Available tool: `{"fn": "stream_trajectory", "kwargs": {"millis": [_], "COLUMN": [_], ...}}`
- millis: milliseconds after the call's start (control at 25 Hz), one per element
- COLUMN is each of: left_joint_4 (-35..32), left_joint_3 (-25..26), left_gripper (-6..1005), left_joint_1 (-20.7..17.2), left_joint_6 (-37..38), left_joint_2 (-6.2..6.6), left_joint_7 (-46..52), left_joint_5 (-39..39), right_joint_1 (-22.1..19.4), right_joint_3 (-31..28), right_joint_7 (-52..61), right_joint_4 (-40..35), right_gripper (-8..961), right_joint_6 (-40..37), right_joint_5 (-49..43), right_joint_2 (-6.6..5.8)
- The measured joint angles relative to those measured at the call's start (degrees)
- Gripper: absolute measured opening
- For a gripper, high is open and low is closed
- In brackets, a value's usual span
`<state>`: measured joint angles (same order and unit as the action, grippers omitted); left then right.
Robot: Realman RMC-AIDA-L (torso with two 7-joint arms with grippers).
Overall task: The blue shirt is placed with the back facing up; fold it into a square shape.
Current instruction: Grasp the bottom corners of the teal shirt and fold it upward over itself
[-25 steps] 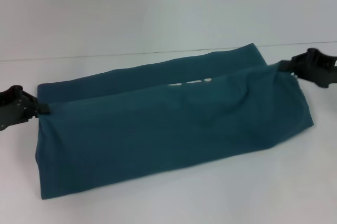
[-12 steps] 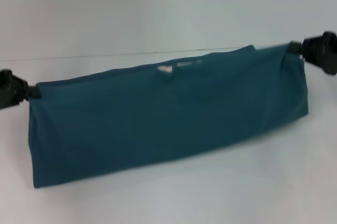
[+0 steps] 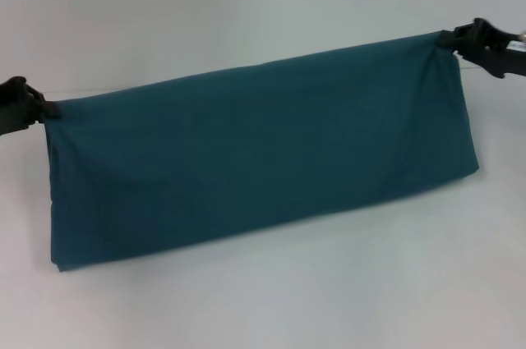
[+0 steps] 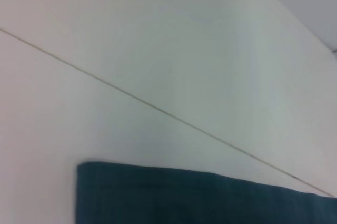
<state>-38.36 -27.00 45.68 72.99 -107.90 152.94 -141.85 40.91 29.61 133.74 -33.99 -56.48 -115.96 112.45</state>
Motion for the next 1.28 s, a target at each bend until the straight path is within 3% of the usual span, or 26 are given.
{"fn": "stream_trajectory", "kwargs": {"millis": [240, 440, 920, 1280], "left_joint_4": [1.7, 2.7, 3.9, 1.1], "left_joint_3": [-2.5, -2.9, -3.1, -2.6], "left_gripper": [49, 49, 75, 101], "left_joint_1": [-0.1, -0.5, -0.1, -1.8], "left_joint_6": [-7.0, -10.5, -13.2, -15.0], "left_joint_2": [-1.23, -1.74, -2.67, -4.06], "left_joint_7": [-0.6, -1.7, -4.4, -5.2], "left_joint_5": [0.1, 0.4, 0.6, 2.1], "right_joint_1": [2.6, 3.2, 4.0, 3.5], "right_joint_3": [7.5, 10.8, 11.9, 11.6], "right_joint_7": [-0.7, -0.7, -0.8, -0.2], "right_joint_4": [2.5, 3.0, 4.5, 4.9], "right_gripper": [55, 55, 94, 132], "right_joint_6": [13.1, 18.5, 20.8, 21.0], "right_joint_5": [0.0, 0.0, 0.0, -0.1], "right_joint_2": [2.15, 2.94, 3.14, 1.55]}}
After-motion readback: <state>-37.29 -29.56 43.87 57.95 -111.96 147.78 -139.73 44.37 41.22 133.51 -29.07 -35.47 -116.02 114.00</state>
